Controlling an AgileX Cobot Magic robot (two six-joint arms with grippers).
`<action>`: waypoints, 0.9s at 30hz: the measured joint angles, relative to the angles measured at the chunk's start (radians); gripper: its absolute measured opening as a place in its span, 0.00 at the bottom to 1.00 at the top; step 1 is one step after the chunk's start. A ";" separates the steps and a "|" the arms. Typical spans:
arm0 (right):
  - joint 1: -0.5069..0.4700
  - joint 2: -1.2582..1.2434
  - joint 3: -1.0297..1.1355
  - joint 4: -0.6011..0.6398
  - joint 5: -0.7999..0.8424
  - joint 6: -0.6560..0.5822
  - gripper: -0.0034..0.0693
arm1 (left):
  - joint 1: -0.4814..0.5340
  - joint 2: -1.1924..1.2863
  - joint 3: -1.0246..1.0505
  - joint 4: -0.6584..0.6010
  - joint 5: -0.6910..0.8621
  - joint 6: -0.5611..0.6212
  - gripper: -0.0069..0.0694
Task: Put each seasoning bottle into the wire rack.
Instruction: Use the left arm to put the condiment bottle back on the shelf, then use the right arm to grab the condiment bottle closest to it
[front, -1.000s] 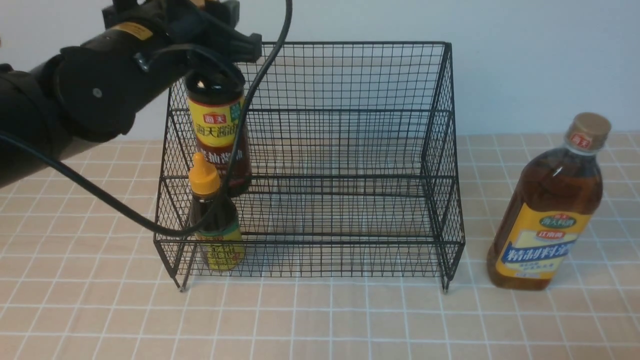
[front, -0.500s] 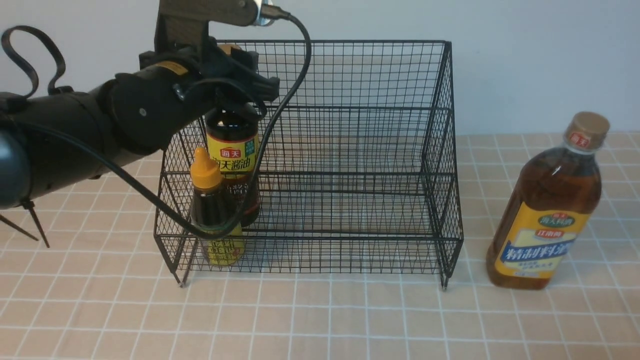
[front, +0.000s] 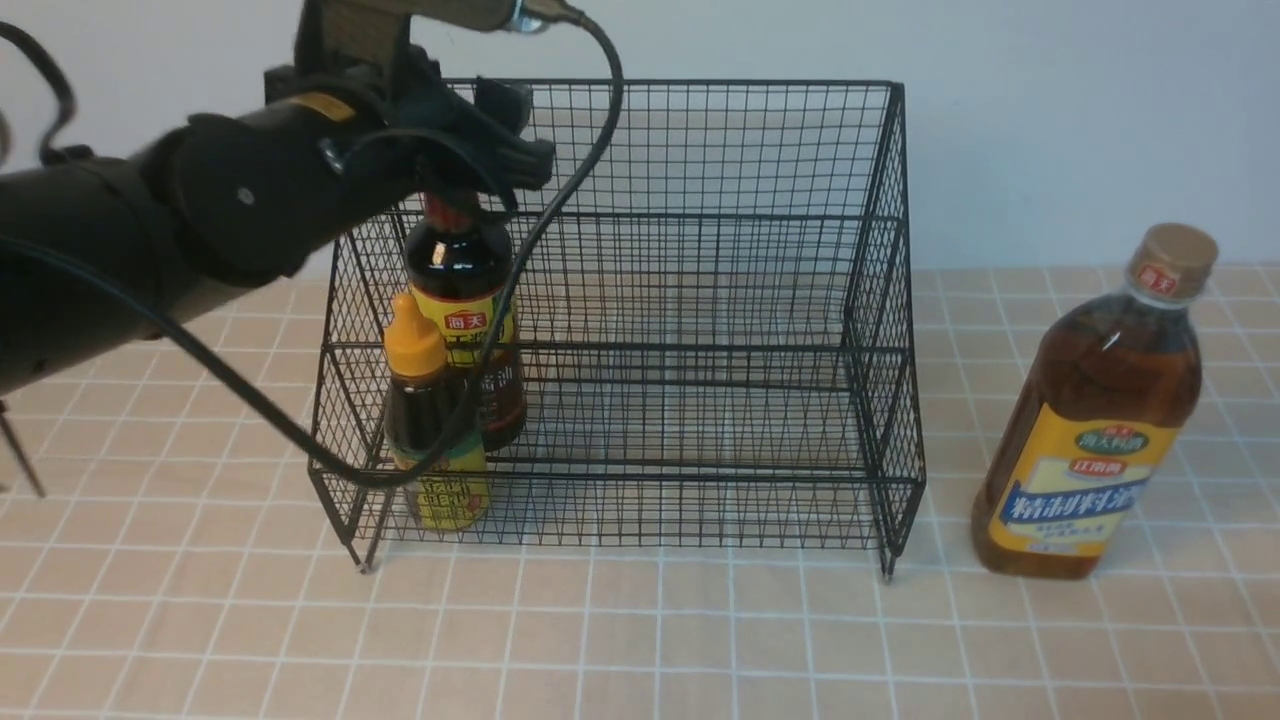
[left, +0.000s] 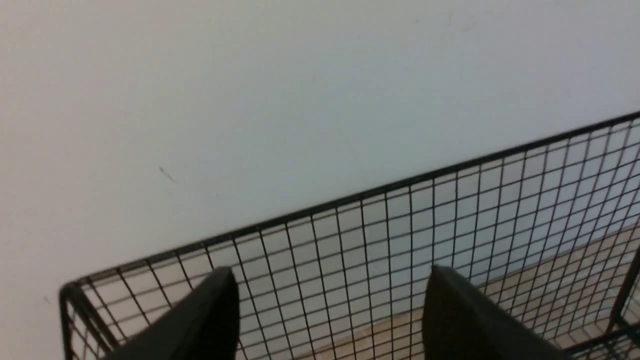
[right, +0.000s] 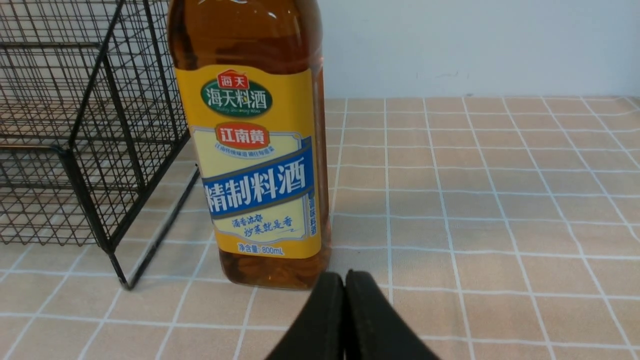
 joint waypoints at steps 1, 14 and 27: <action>0.000 0.000 0.000 0.000 0.000 0.000 0.03 | 0.000 -0.015 0.000 -0.001 0.005 0.001 0.67; 0.000 0.000 0.000 0.000 0.000 0.000 0.03 | 0.039 -0.354 -0.005 -0.064 0.604 -0.035 0.19; 0.000 0.000 0.000 0.000 0.000 0.000 0.03 | 0.209 -0.669 0.113 0.223 0.953 -0.356 0.08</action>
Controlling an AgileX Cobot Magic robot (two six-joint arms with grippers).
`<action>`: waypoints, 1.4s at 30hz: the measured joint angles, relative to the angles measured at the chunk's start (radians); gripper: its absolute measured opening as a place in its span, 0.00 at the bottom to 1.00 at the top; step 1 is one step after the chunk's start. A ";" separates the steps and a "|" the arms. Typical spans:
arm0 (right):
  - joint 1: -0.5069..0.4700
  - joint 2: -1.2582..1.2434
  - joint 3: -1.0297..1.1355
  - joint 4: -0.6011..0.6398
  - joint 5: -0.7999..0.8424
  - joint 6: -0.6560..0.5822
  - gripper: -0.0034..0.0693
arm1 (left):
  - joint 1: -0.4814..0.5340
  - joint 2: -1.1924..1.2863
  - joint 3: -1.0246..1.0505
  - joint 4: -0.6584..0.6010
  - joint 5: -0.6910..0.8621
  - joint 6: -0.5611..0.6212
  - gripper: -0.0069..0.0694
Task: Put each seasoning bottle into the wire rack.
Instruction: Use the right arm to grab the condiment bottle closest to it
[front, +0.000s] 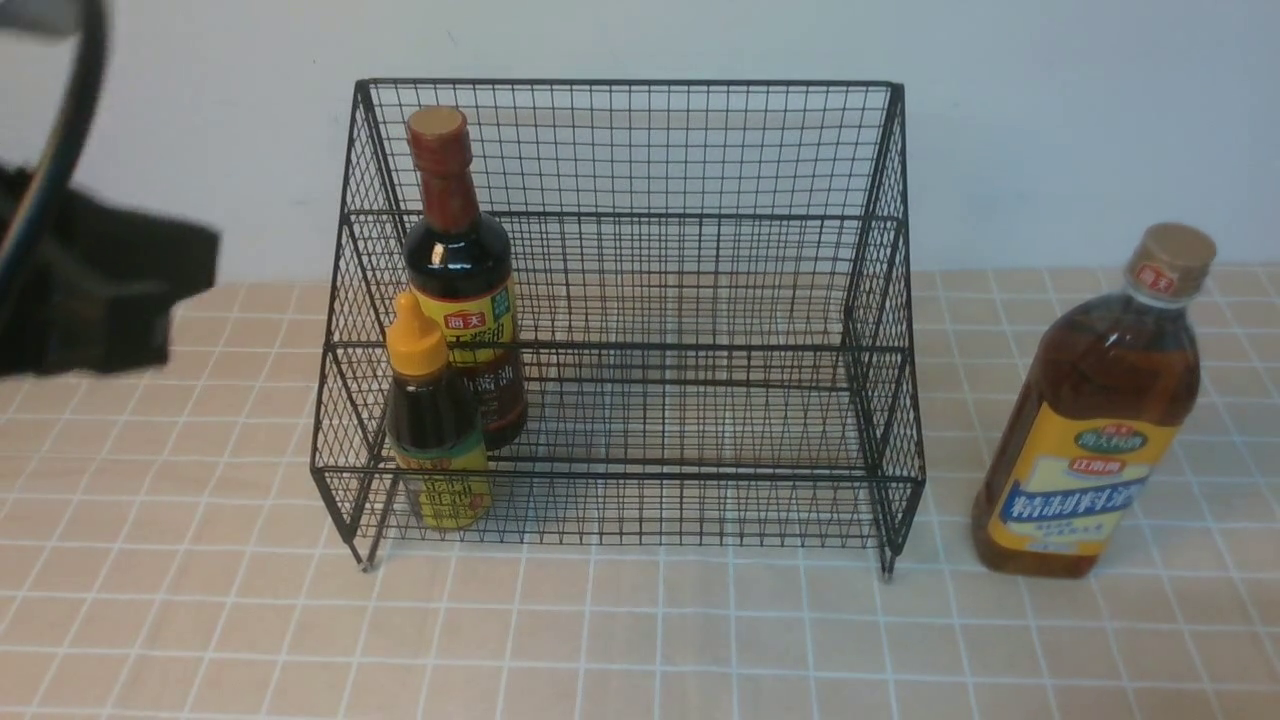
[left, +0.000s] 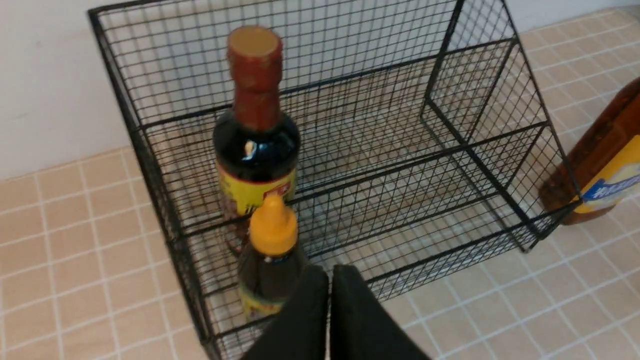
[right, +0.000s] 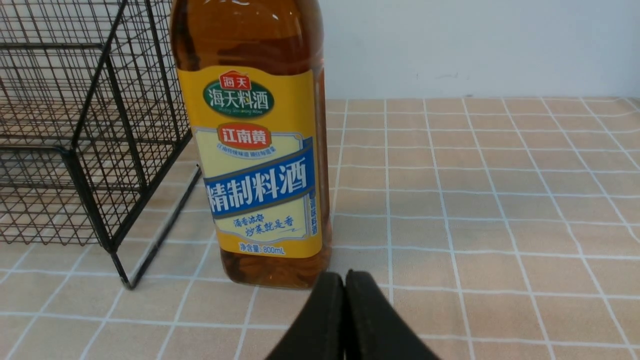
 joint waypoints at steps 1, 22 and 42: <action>0.000 0.000 0.000 0.000 0.000 0.000 0.03 | 0.001 -0.061 0.044 0.002 0.004 -0.011 0.08; 0.000 0.000 0.000 0.000 0.000 0.000 0.03 | 0.001 -0.432 0.156 0.053 0.114 -0.004 0.08; 0.000 0.000 0.000 -0.002 0.001 0.000 0.03 | 0.001 -0.865 1.053 0.259 -0.480 -0.099 0.08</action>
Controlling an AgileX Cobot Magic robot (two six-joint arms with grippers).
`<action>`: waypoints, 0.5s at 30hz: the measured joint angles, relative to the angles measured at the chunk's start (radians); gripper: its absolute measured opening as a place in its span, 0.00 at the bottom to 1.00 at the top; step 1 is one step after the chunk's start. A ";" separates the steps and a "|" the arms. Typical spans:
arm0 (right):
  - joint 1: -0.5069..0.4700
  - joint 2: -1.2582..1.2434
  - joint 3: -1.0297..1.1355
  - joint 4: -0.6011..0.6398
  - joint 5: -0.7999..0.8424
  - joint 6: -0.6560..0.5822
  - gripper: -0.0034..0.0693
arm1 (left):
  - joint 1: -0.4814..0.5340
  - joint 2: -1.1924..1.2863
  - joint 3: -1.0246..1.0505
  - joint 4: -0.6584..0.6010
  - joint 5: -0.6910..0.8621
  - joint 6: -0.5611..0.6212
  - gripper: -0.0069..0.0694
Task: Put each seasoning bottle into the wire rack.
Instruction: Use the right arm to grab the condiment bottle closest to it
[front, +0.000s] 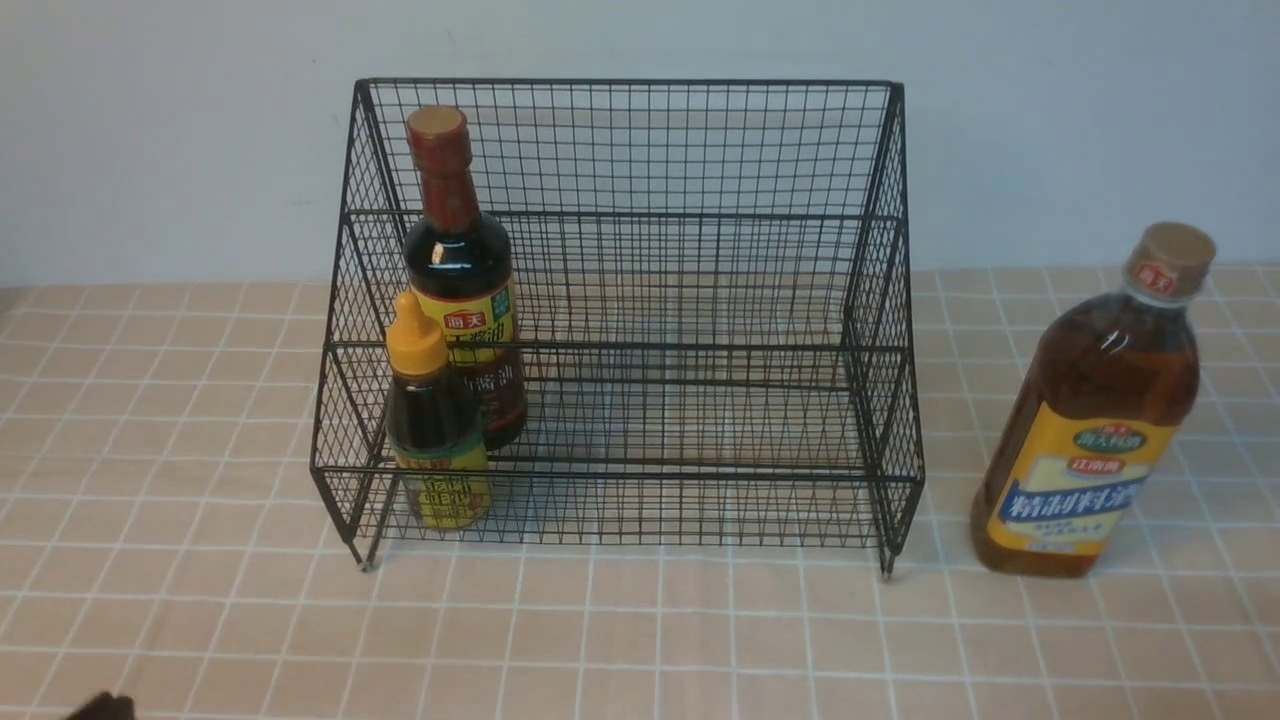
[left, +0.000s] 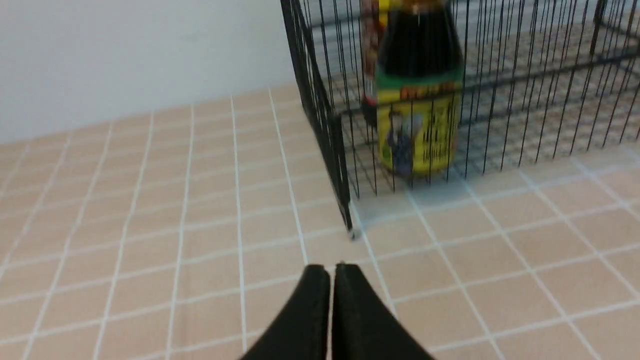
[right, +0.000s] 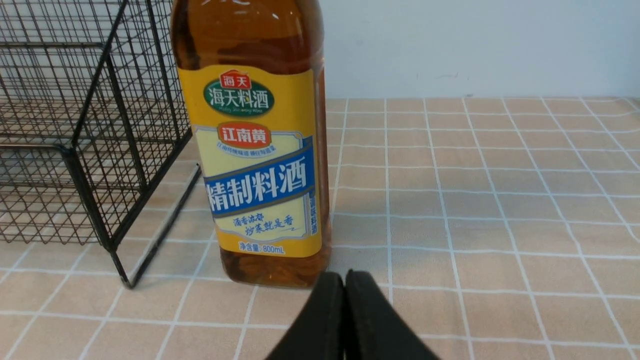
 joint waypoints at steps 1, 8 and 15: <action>0.000 0.000 0.000 0.000 0.000 0.000 0.03 | 0.000 0.000 0.004 0.000 0.008 0.000 0.08; 0.000 0.000 0.000 0.000 0.000 0.000 0.03 | 0.017 0.000 0.007 0.024 0.028 0.000 0.08; 0.000 0.000 0.000 0.000 0.000 0.000 0.03 | 0.076 0.000 0.007 0.026 0.029 -0.030 0.08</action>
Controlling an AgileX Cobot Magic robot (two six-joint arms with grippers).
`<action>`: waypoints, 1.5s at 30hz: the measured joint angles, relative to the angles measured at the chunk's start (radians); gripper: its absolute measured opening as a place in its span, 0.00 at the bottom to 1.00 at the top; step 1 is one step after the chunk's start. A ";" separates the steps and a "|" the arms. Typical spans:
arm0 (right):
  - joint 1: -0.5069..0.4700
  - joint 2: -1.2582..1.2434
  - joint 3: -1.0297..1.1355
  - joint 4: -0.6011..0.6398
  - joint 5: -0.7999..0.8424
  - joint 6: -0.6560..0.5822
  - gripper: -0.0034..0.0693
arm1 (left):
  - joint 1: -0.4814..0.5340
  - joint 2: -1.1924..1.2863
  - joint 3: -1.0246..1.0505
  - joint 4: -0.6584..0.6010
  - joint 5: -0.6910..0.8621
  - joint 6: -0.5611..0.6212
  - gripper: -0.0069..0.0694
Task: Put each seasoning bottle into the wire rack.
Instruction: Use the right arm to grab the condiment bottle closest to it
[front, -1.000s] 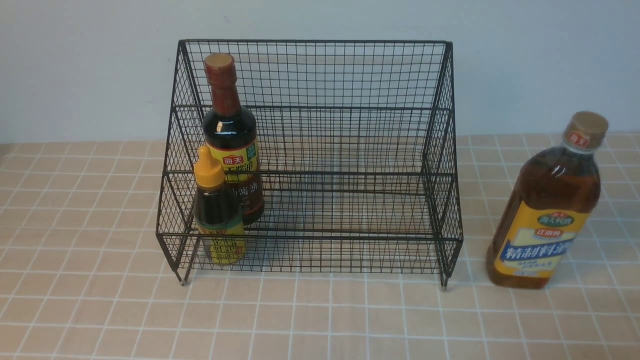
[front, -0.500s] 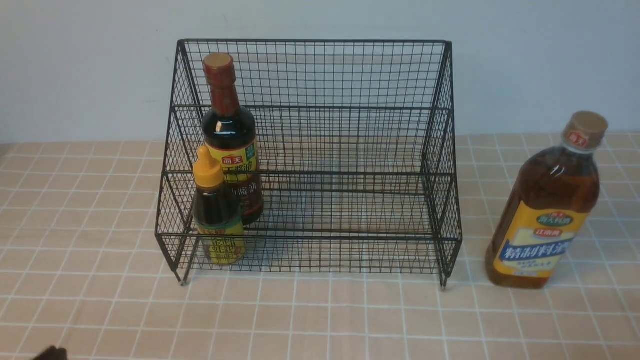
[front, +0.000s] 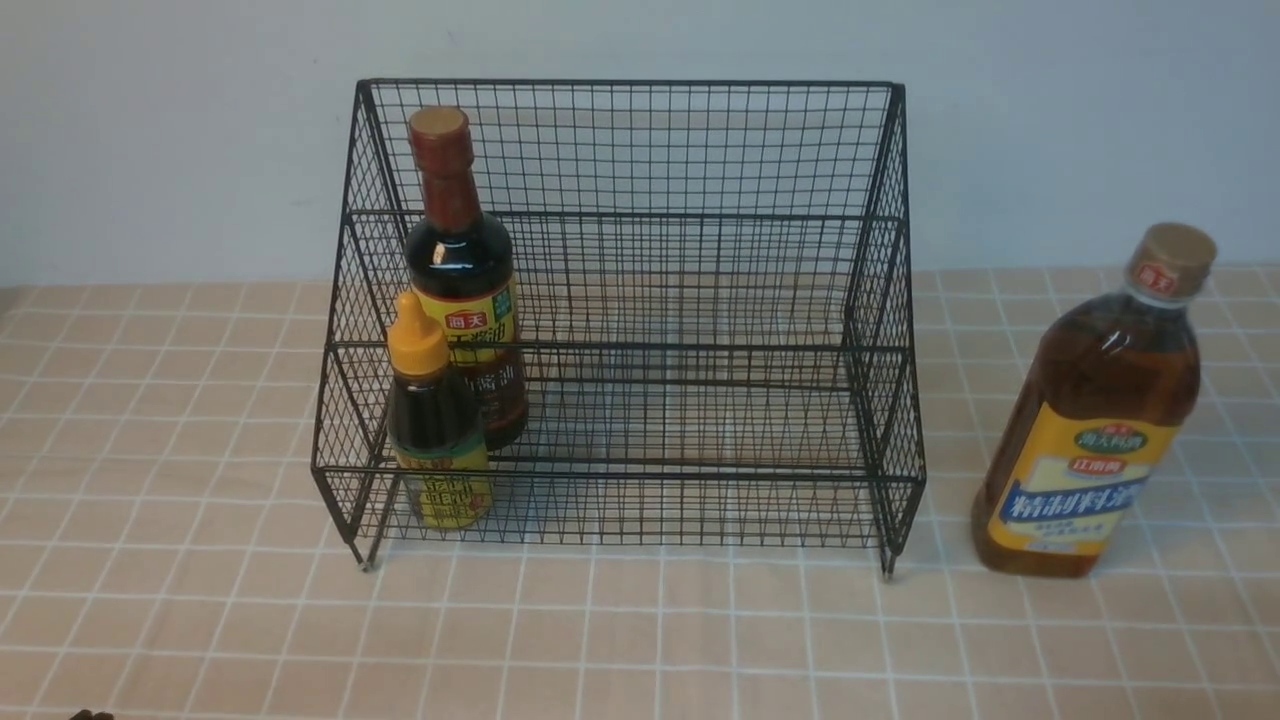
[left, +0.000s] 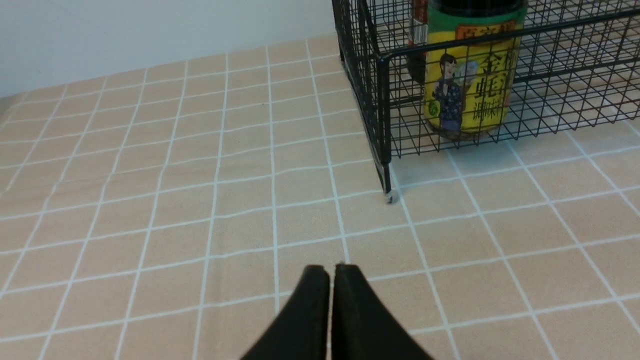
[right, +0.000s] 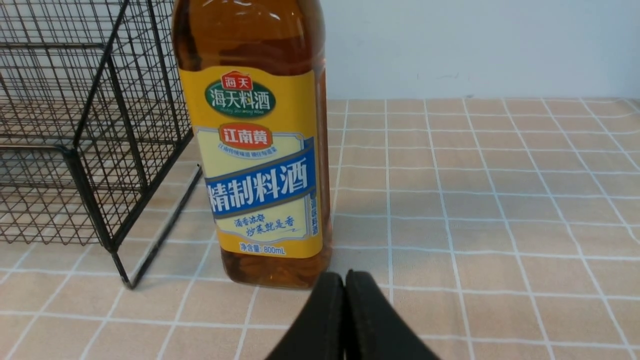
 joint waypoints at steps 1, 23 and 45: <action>0.000 0.000 0.000 0.000 0.000 0.000 0.03 | 0.000 0.000 0.000 0.000 0.000 0.000 0.08; 0.000 0.000 0.000 0.000 0.000 0.000 0.03 | 0.001 0.000 0.000 0.000 0.001 -0.007 0.08; 0.000 0.000 0.008 0.474 -0.328 0.093 0.03 | 0.003 0.000 0.000 0.000 0.002 -0.007 0.08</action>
